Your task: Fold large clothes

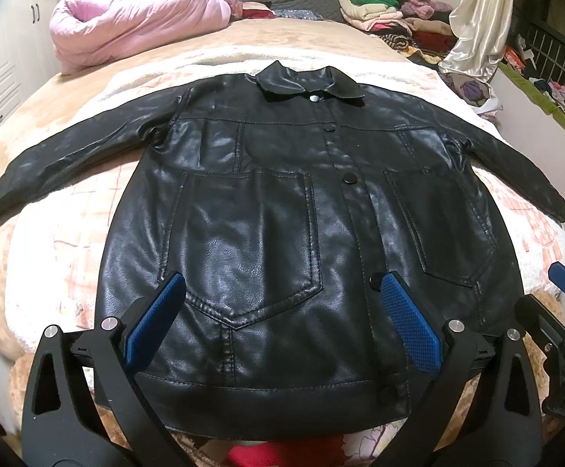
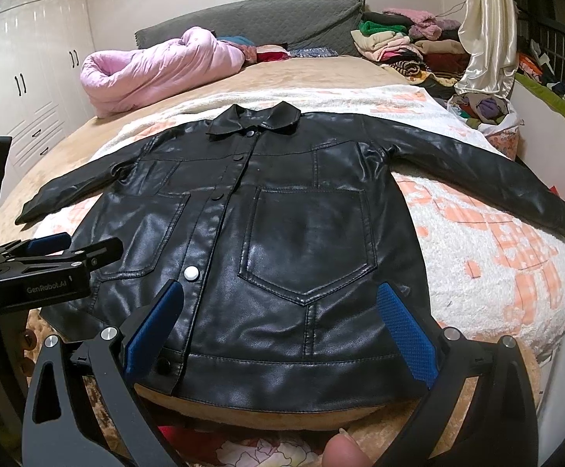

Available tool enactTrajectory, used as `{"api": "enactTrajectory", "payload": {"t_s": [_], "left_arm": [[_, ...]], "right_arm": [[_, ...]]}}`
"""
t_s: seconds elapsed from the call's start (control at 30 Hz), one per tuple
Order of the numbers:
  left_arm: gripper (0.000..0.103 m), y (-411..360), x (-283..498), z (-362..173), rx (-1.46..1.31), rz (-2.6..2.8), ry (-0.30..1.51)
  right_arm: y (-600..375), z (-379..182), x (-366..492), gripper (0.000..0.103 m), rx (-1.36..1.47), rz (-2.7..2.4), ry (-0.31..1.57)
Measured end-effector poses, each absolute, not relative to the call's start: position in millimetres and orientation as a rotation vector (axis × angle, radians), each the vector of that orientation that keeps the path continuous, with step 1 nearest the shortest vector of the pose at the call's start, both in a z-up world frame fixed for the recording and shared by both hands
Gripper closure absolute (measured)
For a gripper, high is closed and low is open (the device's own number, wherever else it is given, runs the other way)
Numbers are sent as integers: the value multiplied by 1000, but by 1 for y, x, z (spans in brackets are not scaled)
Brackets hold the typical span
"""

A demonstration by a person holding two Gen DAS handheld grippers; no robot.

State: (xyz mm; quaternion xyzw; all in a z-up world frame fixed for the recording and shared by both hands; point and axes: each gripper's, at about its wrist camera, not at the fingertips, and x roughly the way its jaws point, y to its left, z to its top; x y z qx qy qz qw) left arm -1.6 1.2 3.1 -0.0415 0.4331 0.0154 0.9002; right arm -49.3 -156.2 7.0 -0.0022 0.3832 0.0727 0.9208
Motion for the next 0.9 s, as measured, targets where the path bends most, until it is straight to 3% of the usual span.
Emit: {"api": "enactTrajectory", "payload": {"t_s": [0.9], "left_arm": [[9,0,0,5,-81,34,901]], "right_arm": [[-158,6,-43,4,3,151,788]]}}
